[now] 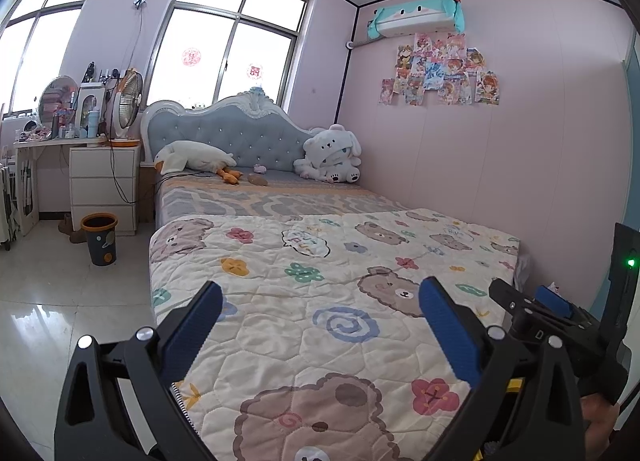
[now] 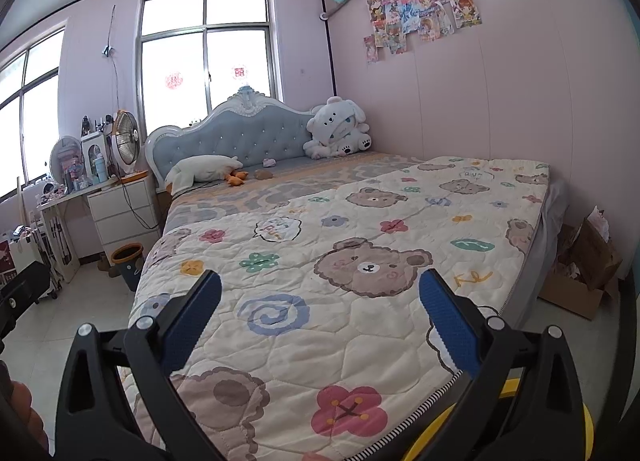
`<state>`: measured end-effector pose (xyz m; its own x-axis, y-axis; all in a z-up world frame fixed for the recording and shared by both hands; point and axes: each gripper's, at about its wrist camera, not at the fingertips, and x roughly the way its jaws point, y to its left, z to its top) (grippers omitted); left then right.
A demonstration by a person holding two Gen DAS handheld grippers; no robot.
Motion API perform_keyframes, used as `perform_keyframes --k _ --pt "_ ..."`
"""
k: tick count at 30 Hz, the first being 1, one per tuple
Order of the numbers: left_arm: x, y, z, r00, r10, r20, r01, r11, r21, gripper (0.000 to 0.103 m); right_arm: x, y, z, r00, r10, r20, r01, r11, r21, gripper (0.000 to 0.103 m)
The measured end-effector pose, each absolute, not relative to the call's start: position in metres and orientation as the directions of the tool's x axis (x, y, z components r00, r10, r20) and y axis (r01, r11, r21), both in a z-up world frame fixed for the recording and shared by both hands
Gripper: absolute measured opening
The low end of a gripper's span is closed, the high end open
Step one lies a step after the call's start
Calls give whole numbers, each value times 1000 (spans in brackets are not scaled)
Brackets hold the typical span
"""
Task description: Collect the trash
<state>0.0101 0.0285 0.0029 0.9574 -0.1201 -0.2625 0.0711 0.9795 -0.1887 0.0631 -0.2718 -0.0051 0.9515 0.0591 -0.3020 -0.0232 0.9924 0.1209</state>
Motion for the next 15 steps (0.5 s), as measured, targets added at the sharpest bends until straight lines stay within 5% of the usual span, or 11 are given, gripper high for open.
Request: perform_keyframes --k 15 --pt "14 27 -2 950 -147 -277 94 976 -197 95 65 -277 -9 950 56 -307 -15 991 136 95"
